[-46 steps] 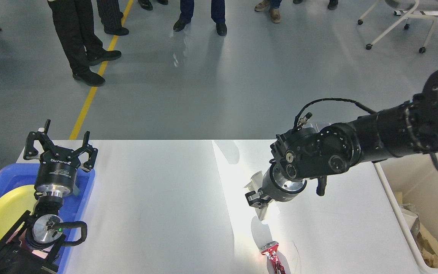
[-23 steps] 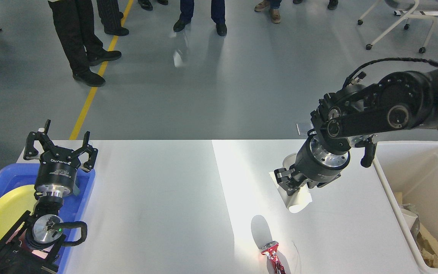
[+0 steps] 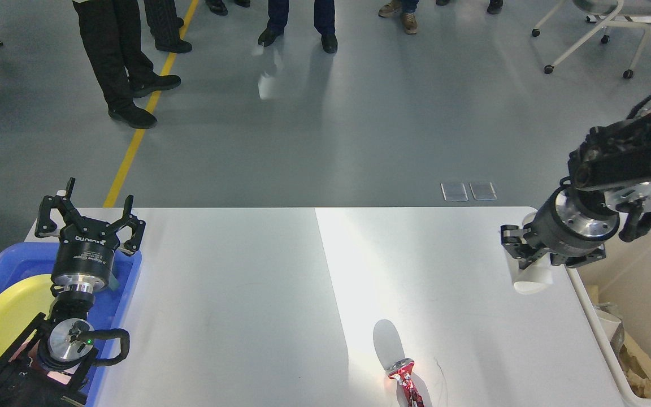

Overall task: Tidy desktop
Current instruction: 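Lift the white paper cone and carry it over the white bin, then lower the paper cone into the bin and open the right gripper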

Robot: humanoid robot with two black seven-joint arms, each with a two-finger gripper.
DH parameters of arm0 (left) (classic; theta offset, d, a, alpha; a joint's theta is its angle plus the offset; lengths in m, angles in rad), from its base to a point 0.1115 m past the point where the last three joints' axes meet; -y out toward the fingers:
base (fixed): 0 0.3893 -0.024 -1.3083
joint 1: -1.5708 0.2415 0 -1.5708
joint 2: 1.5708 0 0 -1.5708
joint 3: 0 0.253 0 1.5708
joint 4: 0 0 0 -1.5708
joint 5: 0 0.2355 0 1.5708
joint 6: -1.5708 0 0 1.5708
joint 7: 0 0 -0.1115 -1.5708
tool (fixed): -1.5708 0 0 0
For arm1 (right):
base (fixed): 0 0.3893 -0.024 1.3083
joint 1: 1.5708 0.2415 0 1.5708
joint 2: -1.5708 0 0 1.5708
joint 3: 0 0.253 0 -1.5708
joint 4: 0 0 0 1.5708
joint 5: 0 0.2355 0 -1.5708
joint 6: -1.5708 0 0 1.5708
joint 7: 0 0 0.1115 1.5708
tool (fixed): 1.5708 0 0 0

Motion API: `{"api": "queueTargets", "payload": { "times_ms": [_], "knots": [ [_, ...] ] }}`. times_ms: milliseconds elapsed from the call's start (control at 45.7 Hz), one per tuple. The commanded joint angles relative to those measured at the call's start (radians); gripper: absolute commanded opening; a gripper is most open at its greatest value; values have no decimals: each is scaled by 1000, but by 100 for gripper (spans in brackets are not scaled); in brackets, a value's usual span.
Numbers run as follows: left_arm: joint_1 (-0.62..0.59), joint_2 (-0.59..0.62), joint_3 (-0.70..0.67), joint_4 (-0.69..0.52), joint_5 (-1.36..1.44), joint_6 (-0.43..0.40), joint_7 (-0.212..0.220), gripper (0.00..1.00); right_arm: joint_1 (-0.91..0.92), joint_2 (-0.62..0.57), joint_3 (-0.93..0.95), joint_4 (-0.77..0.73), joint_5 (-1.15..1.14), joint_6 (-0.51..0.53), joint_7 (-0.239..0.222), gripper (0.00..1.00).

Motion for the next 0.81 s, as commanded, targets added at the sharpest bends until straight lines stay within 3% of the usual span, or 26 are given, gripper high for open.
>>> {"api": "queueTargets", "payload": {
  "times_ms": [0,219,438,612,788],
  "knots": [
    [1,0,0,0,0,0,-2,96,-90,-103,-68,-71,5,-37,0,0],
    [1,0,0,0,0,0,-2,96,-330,-349,-39,-316,-8,-57,2,0],
    [1,0,0,0,0,0,-2,96,-684,-432,165,-584,-8,-142,6,0],
    [1,0,0,0,1,0,-2,96,-1052,-398,473,-876,-10,-208,8,0],
    [1,0,0,0,1,0,-2,96,-1322,-257,641,-1196,-11,-275,13,0]
  ]
}}
